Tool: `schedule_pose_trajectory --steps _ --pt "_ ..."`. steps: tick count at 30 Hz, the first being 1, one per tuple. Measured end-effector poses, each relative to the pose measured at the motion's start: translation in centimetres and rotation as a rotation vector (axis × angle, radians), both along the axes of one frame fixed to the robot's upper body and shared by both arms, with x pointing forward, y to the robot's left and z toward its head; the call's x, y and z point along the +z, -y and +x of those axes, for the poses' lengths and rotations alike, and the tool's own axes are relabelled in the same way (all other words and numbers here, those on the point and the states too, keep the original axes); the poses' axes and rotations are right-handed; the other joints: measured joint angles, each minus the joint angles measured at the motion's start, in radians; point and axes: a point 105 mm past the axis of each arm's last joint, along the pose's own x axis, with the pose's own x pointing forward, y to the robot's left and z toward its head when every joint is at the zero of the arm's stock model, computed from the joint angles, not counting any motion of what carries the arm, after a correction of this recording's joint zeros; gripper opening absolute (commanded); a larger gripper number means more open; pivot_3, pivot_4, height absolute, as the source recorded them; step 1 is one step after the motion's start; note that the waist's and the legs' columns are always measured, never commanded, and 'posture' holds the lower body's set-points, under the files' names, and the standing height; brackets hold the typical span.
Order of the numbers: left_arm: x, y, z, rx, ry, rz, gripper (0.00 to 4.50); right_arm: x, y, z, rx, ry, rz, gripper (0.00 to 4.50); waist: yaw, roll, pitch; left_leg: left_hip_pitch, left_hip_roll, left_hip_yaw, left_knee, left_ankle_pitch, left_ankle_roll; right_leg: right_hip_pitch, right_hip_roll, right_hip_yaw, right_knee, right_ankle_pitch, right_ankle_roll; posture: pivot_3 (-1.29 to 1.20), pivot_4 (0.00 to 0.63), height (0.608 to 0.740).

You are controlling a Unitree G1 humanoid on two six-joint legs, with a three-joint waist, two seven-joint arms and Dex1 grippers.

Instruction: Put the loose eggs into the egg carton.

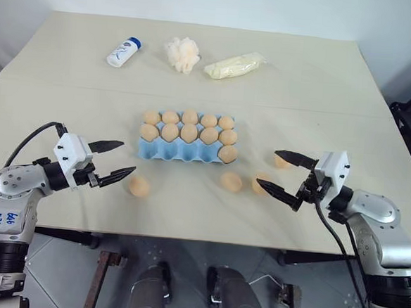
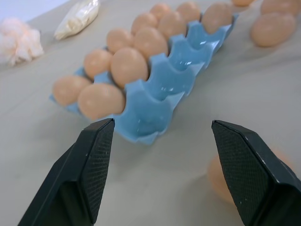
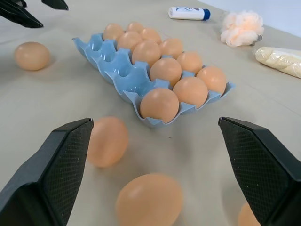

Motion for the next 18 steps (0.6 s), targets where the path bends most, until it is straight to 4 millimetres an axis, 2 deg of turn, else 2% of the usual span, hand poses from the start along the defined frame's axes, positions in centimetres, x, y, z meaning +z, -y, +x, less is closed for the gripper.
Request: schedule_pose_trajectory --steps 4,9,15,18 --pt "-0.1 0.1 0.0 -0.005 -0.02 -0.011 3.51 0.4 0.4 0.3 -0.029 0.019 0.0 4.5 0.0 0.0 0.0 0.0 0.0 0.0 0.001 0.0 0.0 0.0 0.0 0.0 0.001 0.0 0.0 0.0 0.15 0.74" --pt "0.0 2.5 -0.8 -0.146 -0.034 -0.003 3.51 0.6 3.2 0.5 -0.177 0.035 0.028 4.5 0.007 0.0 0.0 0.0 0.0 0.0 0.002 0.0 0.0 0.001 0.0 0.0 0.001 0.0 0.0 0.0 0.15 0.74" --pt "-0.3 7.3 -1.7 -0.384 0.007 0.083 3.51 -2.5 6.7 -0.8 -0.362 -0.047 0.066 4.5 0.006 0.0 0.0 0.0 0.0 0.0 0.003 0.0 0.0 0.002 0.001 0.0 0.002 0.0 0.001 0.0 0.15 0.74" --pt "-0.6 8.1 -2.0 -0.442 0.009 0.106 3.51 -3.7 7.1 -1.0 -0.402 -0.083 0.073 4.5 -0.008 0.0 0.0 0.002 0.0 0.0 0.004 0.002 0.003 0.002 0.002 0.002 0.005 0.001 0.001 0.0 0.15 0.74"
